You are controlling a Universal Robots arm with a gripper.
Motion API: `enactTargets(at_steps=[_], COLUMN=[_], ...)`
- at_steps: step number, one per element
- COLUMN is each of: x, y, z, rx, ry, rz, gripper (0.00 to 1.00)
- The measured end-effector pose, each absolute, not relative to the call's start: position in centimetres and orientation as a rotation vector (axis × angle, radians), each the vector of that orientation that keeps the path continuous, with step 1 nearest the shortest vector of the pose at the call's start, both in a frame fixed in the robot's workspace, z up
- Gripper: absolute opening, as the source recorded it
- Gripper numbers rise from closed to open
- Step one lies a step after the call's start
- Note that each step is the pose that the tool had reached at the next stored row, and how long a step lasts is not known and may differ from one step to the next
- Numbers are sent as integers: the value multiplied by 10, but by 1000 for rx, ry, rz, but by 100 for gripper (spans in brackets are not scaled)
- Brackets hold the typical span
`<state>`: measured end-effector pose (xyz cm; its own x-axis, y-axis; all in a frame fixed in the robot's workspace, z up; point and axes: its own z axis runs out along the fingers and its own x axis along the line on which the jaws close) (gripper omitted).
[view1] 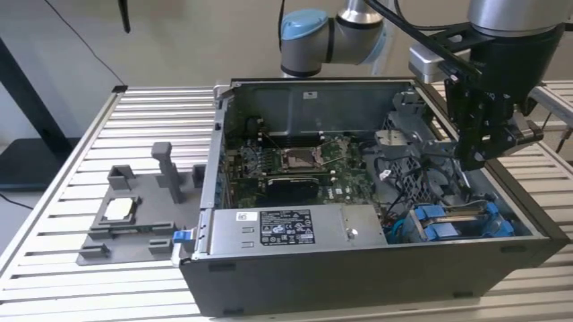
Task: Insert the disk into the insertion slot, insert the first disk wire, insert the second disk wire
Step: 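Insert the first disk wire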
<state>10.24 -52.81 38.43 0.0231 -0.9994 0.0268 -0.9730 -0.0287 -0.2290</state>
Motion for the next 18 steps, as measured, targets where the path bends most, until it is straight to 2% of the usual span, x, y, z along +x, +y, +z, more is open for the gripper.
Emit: enactTargets(at_steps=[4, 6, 8, 18], x=[102, 102, 102, 102], y=[-528, -528, -528, -528], z=[384, 384, 384, 384], rx=[-2137, -2136, -2136, -2136], ry=[2081, 2080, 2080, 2080], rz=[-274, -277, -278, -278], gripper=[31, 22, 19, 19])
